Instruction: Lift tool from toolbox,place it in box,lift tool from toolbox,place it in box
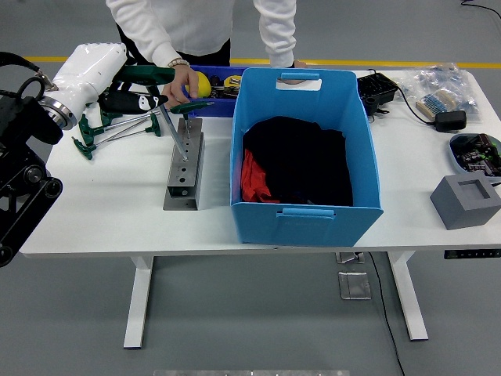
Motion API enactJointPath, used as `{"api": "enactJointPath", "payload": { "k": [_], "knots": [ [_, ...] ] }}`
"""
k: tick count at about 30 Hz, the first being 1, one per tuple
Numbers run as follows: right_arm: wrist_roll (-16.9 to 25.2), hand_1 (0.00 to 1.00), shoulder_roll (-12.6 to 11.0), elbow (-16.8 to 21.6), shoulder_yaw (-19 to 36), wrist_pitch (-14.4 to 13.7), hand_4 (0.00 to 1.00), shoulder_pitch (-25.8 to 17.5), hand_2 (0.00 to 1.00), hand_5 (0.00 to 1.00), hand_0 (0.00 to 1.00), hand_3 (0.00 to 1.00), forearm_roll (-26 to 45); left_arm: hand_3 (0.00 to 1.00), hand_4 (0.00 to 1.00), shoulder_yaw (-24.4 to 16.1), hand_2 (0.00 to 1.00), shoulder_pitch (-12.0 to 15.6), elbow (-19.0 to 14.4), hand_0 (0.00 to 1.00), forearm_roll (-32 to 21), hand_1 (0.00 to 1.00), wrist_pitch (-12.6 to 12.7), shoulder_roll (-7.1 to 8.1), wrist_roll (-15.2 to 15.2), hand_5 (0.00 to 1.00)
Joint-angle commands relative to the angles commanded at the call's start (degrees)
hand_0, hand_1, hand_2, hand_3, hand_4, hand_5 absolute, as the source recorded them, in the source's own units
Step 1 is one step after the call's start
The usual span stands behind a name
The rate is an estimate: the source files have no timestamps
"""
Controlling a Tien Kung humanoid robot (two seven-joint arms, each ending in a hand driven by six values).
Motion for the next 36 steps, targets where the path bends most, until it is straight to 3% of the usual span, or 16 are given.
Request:
{"api": "enactJointPath", "payload": {
  "k": [6,12,18,24,31,36],
  "knots": [
    [0.01,0.623,-0.02,0.00,-0.06,0.07,0.796,-0.05,0.705,0.586,0.634,0.541,-0.04,0.057,0.684,1.29,0.044,-2.88,-2.40,0.177,-1.80,0.009,-0.15,1.08,0.03,0.457],
    [0.07,0.623,-0.08,0.00,-0.27,0.10,0.796,-0.05,0.705,0.585,0.634,0.540,0.25,0.057,0.684,2.19,0.044,-5.61,-3.52,0.175,-3.49,0.008,0.21,0.50,0.00,0.456],
    [0.15,0.623,-0.16,0.00,-0.67,0.13,0.796,-0.05,0.705,0.585,0.634,0.540,0.61,0.057,0.685,3.65,0.044,-8.17,-3.48,0.174,-5.34,0.006,1.06,-1.73,-0.21,0.455],
    [0.12,0.622,-0.18,0.00,-1.39,0.17,0.797,-0.09,0.705,0.584,0.634,0.540,0.85,0.057,0.685,6.17,0.043,-9.48,-0.10,0.175,-9.79,0.006,1.09,-5.62,-2.27,0.446],
    [0.10,0.623,-0.25,0.00,-2.06,0.17,0.797,-0.04,0.705,0.584,0.634,0.540,1.25,0.057,0.681,12.79,0.043,-11.32,4.52,0.176,-12.92,0.006,1.14,-8.06,-3.55,0.438],
    [0.10,0.623,-0.32,0.00,-2.63,0.20,0.797,0.01,0.705,0.584,0.634,0.540,1.40,0.057,0.681,18.19,0.045,-13.36,7.86,0.178,-14.48,0.008,0.63,-8.93,-4.00,0.435]
  ]
}}
